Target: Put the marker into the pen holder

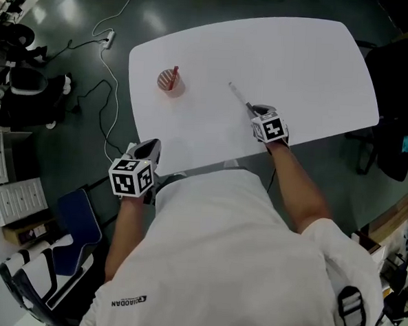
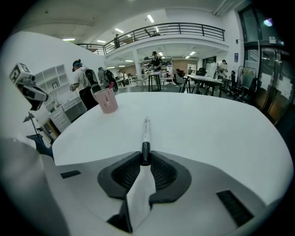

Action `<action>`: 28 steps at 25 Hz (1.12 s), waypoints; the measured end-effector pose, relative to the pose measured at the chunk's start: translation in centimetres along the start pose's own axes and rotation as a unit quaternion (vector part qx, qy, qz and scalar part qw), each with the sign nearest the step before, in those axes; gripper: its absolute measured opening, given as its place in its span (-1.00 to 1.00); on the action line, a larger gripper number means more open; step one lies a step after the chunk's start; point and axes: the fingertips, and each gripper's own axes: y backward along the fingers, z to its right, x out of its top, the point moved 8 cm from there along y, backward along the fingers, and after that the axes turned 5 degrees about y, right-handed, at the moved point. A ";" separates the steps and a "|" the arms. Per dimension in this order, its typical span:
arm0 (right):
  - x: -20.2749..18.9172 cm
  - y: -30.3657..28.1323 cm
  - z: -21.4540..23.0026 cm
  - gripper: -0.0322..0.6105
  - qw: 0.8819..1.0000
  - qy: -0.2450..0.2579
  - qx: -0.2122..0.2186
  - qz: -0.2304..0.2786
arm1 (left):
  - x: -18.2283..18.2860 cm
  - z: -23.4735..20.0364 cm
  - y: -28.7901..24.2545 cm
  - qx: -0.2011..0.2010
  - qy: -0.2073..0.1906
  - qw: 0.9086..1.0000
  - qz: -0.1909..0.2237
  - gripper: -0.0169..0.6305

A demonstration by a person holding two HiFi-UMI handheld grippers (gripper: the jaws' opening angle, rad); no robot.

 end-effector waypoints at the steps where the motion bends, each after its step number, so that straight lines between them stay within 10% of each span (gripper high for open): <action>1: 0.3 0.5 -0.6 -0.63 1.000 -0.011 -0.004 0.009 | 0.4 -0.5 0.1 -0.005 -0.007 1.000 -0.002 -0.87; 17: 7.5 8.3 -10.9 -0.64 0.977 -0.118 -0.040 0.174 | 2.1 -5.9 1.4 -0.086 -0.085 0.993 -0.018 -0.87; 28: 18.3 6.4 -16.7 -0.64 0.976 -0.045 0.001 0.214 | 0.1 -12.1 5.1 -0.070 -0.046 0.996 0.008 -0.87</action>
